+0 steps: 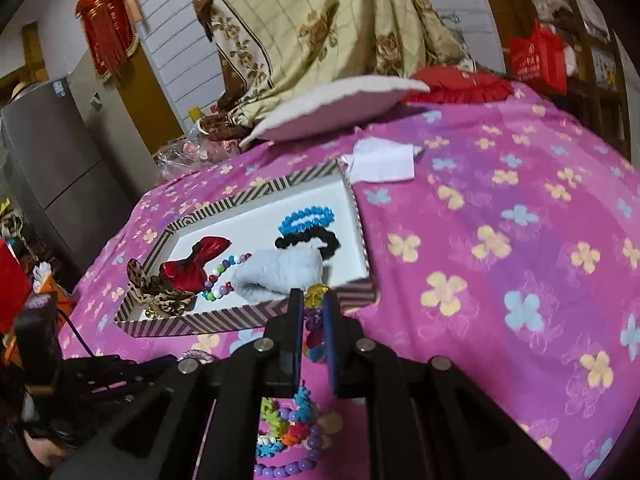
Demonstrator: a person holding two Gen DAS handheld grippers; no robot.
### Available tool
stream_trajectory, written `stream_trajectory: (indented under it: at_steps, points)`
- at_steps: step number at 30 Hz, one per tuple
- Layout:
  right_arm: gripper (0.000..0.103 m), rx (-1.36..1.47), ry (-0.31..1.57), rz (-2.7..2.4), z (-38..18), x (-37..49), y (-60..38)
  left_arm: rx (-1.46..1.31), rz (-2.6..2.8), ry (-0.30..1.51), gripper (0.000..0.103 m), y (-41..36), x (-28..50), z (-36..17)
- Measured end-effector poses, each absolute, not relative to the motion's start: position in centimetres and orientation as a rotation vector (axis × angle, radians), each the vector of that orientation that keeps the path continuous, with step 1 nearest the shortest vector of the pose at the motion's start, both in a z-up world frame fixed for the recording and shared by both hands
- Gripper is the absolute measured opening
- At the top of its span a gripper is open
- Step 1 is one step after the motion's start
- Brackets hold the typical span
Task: Organize jewelry
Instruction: 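Grasp the silver rhinestone bangle with the left tool while the right tool grasps the orange bead bracelet, then lift the silver bangle with the left tool while the right tool lifts the orange bracelet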
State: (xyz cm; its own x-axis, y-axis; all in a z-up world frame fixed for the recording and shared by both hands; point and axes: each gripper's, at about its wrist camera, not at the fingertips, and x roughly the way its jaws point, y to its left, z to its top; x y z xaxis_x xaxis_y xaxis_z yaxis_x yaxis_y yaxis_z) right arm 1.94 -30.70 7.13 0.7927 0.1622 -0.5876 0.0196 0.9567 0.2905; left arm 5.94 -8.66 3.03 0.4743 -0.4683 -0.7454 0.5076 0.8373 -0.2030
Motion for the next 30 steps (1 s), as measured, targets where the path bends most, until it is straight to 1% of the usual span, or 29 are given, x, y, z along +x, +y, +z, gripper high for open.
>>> stream_trajectory:
  at_steps: [4, 7, 15, 30]
  points:
    - [0.010, 0.233, 0.652, 0.096, 7.3, 2.1, -29.5, -0.056, -0.657, 0.843, 0.008, -7.7, 5.8, 4.9]
    - [0.010, 0.206, 0.657, 0.096, 7.3, 2.1, -28.9, -0.104, -0.659, 0.855, 0.008, -7.2, 6.2, 5.1]
    - [0.010, 0.146, 0.664, 0.095, 7.3, 2.1, -27.6, -0.124, -0.648, 0.856, 0.008, -6.8, 6.2, 5.3]
    - [0.010, 0.107, 0.582, 0.124, 8.8, 1.1, -26.8, -0.148, -0.612, 0.846, 0.008, -6.0, 6.6, 5.4]
